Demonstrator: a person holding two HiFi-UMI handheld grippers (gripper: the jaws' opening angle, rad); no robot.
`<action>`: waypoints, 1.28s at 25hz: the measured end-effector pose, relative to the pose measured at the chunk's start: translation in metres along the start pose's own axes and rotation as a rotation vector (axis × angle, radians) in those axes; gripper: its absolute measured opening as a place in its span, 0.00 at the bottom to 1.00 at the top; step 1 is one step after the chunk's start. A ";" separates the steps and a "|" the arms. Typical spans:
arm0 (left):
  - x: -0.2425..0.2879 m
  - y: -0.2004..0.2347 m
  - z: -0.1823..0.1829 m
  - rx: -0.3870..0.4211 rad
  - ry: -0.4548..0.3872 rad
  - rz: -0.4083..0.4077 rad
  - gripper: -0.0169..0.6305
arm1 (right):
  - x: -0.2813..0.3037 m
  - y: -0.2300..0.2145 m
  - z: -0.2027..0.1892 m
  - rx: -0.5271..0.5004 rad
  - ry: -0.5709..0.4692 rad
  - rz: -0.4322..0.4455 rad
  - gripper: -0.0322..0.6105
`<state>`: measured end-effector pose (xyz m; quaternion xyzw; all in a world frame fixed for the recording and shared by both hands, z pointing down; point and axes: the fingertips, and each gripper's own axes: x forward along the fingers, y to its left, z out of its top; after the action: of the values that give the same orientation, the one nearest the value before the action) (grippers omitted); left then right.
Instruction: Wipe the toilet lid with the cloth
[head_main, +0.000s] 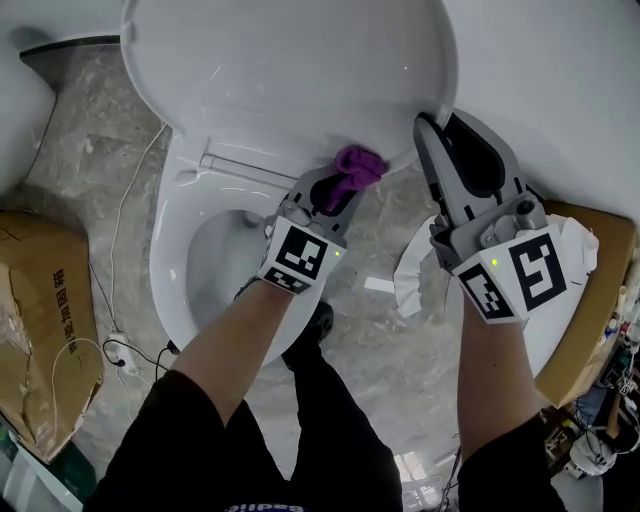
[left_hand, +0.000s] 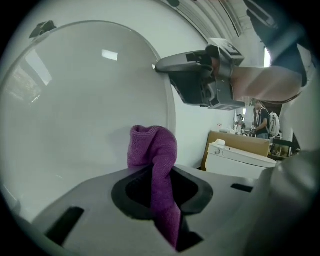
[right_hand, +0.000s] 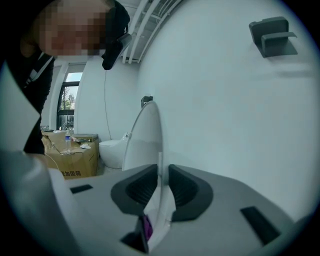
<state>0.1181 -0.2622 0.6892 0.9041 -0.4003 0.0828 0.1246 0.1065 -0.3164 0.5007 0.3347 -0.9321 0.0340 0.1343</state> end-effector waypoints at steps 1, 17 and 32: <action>-0.002 0.006 0.000 0.003 0.001 0.000 0.13 | 0.000 -0.001 0.000 0.000 0.004 -0.009 0.17; -0.134 0.195 -0.007 0.028 0.082 0.199 0.13 | -0.001 -0.006 -0.005 -0.012 0.124 -0.148 0.17; -0.204 0.192 0.069 0.037 0.037 0.211 0.13 | -0.001 -0.008 -0.010 0.028 0.151 -0.192 0.17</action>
<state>-0.1572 -0.2639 0.6027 0.8573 -0.4894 0.1193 0.1058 0.1142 -0.3204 0.5099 0.4209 -0.8824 0.0588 0.2019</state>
